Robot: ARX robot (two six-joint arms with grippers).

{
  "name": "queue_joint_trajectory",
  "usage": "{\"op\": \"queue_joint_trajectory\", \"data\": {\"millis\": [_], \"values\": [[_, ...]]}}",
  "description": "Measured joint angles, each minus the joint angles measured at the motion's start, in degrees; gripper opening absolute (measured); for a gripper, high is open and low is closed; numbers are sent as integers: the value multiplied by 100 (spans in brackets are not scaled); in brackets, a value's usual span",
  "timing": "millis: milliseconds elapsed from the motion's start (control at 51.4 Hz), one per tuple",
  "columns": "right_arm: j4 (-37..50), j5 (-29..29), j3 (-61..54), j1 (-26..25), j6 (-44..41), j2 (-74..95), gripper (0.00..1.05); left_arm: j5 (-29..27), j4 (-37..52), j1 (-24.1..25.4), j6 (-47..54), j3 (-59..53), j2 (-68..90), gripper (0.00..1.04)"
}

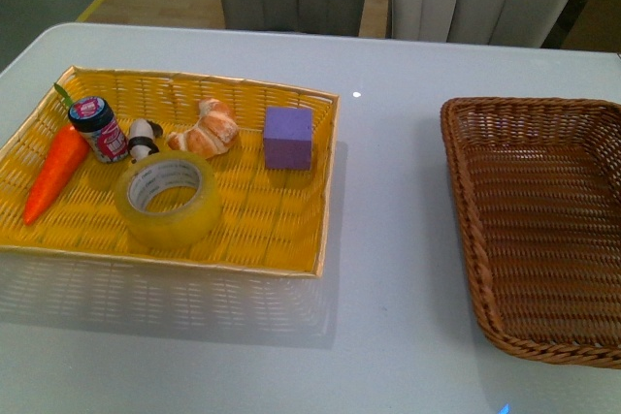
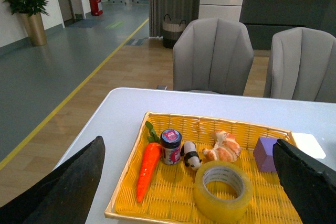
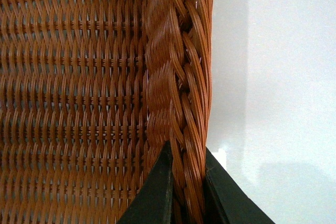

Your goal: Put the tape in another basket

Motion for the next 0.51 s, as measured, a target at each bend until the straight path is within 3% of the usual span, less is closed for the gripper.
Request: {"op": "queue_joint_trajectory", "data": {"millis": [214, 506], "values": [[140, 28, -273, 640, 385, -122, 6, 0, 0, 0, 0, 0, 0, 96], [267, 181, -472, 1462, 1593, -122, 6, 0, 0, 0, 0, 0, 0, 96]]}}
